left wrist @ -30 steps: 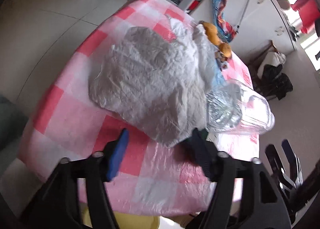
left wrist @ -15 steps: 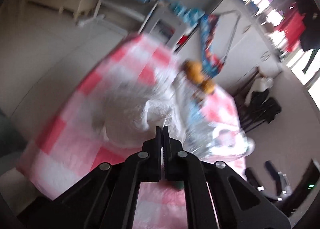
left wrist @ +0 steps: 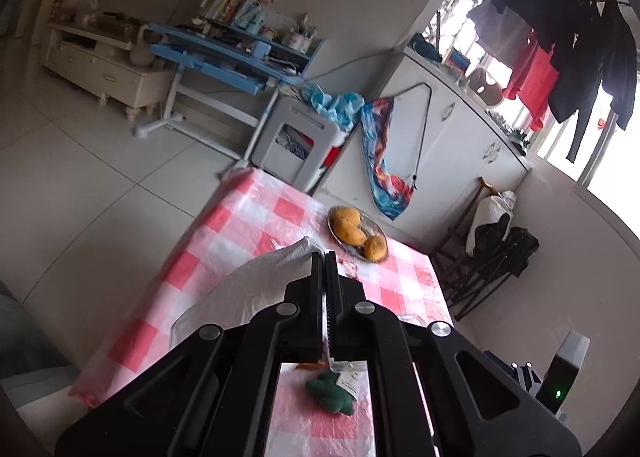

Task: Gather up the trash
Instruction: 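Grasp the clear plastic water bottle with the right tool while the left tool lifts the bag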

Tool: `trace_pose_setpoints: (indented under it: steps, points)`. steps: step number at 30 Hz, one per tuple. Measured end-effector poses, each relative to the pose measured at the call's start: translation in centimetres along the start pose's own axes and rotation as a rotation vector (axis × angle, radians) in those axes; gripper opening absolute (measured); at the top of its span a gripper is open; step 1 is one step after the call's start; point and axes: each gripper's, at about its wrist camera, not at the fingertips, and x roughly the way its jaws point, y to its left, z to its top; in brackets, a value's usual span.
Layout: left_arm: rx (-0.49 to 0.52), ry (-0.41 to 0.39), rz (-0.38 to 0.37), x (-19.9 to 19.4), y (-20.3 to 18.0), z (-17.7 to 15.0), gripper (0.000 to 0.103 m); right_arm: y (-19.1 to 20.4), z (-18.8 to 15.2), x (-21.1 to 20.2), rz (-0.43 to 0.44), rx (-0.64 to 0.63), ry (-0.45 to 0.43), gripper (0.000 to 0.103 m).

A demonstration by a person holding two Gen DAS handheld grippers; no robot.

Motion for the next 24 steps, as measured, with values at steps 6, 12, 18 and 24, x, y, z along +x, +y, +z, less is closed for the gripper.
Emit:
trace_pose_setpoints:
  steps: [6,12,18,24]
  points:
    - [-0.02,-0.007,-0.002,-0.5,0.8,0.5,0.002,1.2,-0.2,0.2,0.055,-0.044,-0.006,0.097]
    - [-0.019,0.017,-0.013,0.0,0.9,0.4,0.002,3.1,0.4,-0.3,0.011,-0.237,-0.088,0.097]
    - [-0.015,0.04,-0.032,0.6,0.7,0.5,0.003,4.5,1.2,-0.3,0.069,-0.496,-0.167,0.097]
    - [-0.004,0.06,-0.065,1.3,0.1,0.7,0.003,7.0,2.8,1.9,0.194,-0.787,-0.132,0.097]
